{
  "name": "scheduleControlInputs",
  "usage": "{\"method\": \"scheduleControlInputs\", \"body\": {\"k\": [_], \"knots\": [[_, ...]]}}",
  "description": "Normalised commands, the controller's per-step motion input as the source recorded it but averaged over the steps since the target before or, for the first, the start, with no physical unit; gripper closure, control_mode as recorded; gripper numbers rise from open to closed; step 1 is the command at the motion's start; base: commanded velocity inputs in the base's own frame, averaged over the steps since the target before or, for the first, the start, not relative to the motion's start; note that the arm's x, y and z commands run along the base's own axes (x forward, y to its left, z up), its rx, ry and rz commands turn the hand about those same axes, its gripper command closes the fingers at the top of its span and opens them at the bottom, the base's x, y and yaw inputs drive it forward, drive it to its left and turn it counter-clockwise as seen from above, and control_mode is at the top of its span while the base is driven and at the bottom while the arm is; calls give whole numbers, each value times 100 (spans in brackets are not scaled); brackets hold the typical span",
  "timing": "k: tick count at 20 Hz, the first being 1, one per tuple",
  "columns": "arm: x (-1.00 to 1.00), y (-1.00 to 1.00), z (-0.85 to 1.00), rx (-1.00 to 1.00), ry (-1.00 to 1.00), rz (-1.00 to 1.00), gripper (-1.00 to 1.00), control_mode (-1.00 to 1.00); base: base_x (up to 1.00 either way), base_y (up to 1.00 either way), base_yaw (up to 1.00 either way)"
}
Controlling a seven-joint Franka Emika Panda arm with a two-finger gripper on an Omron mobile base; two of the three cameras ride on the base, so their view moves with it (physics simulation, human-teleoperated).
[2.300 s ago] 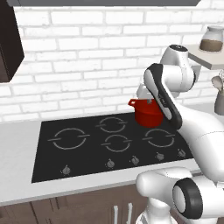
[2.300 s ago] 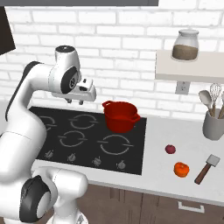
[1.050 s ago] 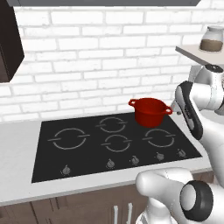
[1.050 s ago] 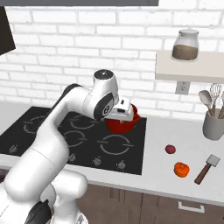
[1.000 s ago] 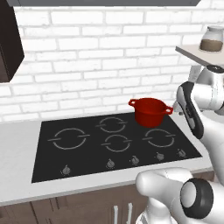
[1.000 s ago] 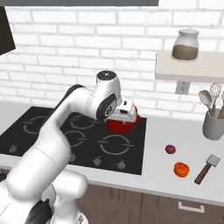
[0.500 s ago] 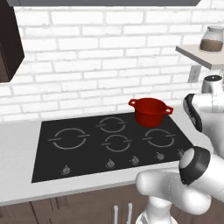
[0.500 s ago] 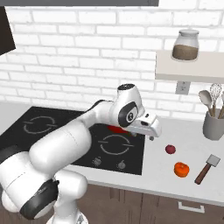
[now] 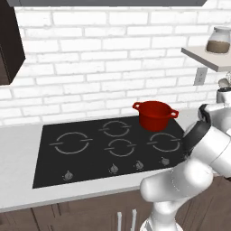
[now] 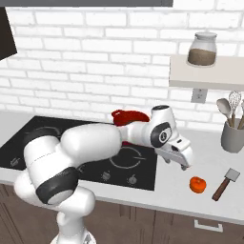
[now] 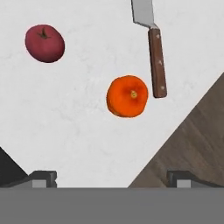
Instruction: Put the squash and tomato in the pot. Retrieve the spatula and lightly stir the vegetables in the pot.
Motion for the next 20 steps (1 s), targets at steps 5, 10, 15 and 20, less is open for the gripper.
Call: {"method": "scheduleControlInputs", "body": {"k": [5,10,15,20], "knots": [[0,-47,-56,9,-1,-4,-100,-100,0,0,0],[13,-11,-41,1,-4,1,-100,-100,0,0,0],[16,-10,-11,0,0,1,-100,-100,0,0,0],[10,-19,-31,-2,3,1,-100,-100,0,0,0]]}}
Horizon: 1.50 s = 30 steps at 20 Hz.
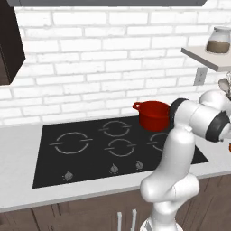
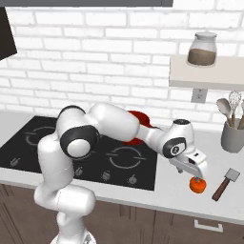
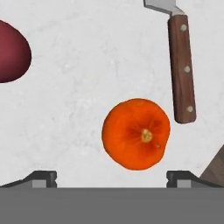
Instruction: Put the squash and tomato in the pot. Retrieve the spatula and lightly stir the vegetables in the pot.
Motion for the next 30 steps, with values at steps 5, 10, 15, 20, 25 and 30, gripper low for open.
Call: {"method": "scheduleControlInputs", "body": {"k": [5,10,15,20,25,30], "knots": [[7,-22,-33,-2,0,4,-100,-100,0,0,0],[20,-9,-15,-3,0,5,-100,-100,0,0,0],[2,-10,-19,-5,2,8,-100,-100,0,0,0],[-12,0,-30,-12,5,6,-100,-100,0,0,0],[-26,0,-22,-9,1,5,-100,-100,0,0,0],[-28,0,-5,0,0,3,100,-100,0,0,0]]}}
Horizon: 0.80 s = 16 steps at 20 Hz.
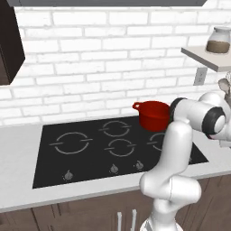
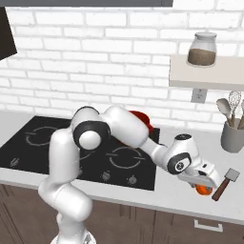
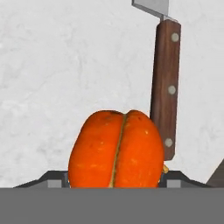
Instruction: Put the squash and tomato in the pot. Retrieve the spatula and lightly stir the vegetables in the pot.
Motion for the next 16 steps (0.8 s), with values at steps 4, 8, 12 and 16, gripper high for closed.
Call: {"method": "scheduleControlInputs", "body": {"k": [4,8,12,16], "knots": [[-34,6,32,0,-3,1,100,-100,0,0,0],[-29,61,92,0,-10,9,100,-100,0,0,0],[2,100,100,0,-2,23,100,-100,0,0,0],[14,100,99,13,0,29,100,-100,0,0,0]]}}
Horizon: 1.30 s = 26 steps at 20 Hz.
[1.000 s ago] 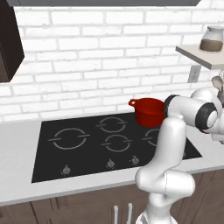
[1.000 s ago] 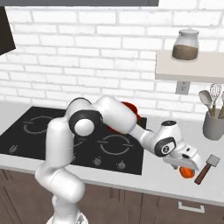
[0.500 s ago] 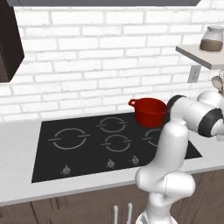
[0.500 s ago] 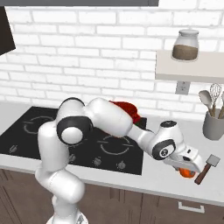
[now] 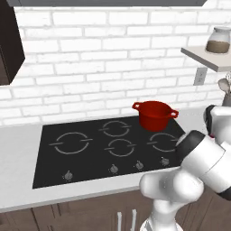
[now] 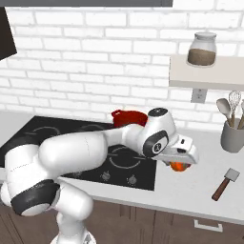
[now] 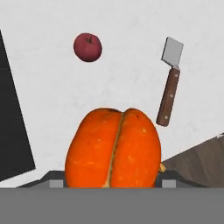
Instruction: Put the squash and tomato in the pot. Retrieve the spatula and lightly stir the vegetables in the pot.
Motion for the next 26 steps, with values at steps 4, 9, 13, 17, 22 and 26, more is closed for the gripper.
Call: {"method": "scheduleControlInputs", "body": {"k": [4,9,13,17,22,26], "knots": [[39,100,98,16,0,32,100,-100,0,0,0],[68,100,100,17,0,25,100,-100,0,0,0],[74,100,76,16,1,24,100,-100,0,0,0],[95,96,9,3,0,6,100,-100,0,0,0],[95,69,-35,-3,16,0,100,-100,0,0,0],[97,6,-69,-3,16,0,100,-100,0,0,0]]}}
